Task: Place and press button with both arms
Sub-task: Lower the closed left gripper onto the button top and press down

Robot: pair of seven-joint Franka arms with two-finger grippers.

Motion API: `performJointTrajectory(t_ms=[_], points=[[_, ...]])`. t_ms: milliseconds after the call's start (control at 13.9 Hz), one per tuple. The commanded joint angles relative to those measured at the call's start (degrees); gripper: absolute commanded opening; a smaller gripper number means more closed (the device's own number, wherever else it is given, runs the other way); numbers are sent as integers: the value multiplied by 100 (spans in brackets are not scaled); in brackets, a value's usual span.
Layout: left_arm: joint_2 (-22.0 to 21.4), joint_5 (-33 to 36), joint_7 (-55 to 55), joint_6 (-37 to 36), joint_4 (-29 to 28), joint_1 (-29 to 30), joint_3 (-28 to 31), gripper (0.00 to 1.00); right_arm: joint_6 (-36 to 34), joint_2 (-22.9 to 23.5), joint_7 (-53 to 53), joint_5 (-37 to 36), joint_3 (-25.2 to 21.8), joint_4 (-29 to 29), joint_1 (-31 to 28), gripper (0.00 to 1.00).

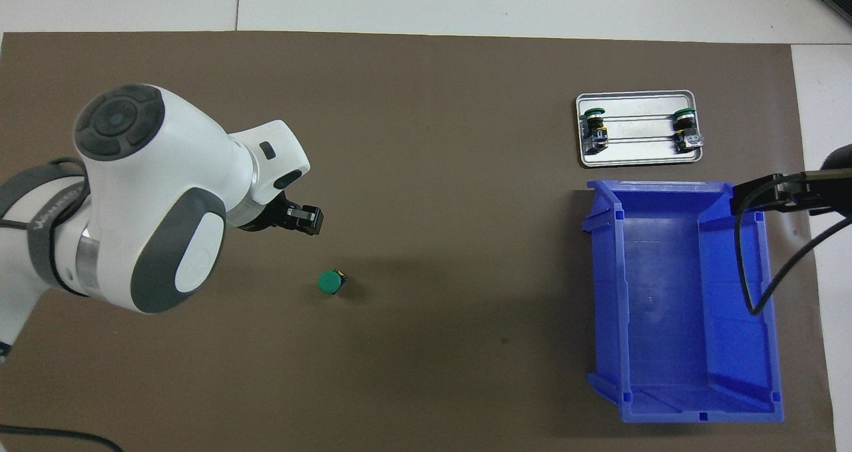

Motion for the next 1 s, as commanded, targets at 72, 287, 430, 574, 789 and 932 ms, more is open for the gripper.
performJointTrajectory(t_ms=[72,287,430,574,789,932], points=[[-516,280,-772,1006,-1156,-299,83,31,-57,-96,65,76,54,-63,-43,100],[-525,280,-835,1507,-1498,-422,74,19,-57,-96,65,76,54,-63,-43,100],[-656,280,-826,1859,-1885,-475,65,19,-57,-96,65,76,54,-63,-43,100],[-718,280,-835,1922,-2010,-571,65,19,-57,-96,65,76,54,-72,-43,100],[-780,280,-852,1930,-2132,-659,56,19,-57,-96,65,68,54,-72,-43,100],[-832,280,-852,1992,-2256,-756,65,19,-57,-96,65,68,54,-63,-43,100]])
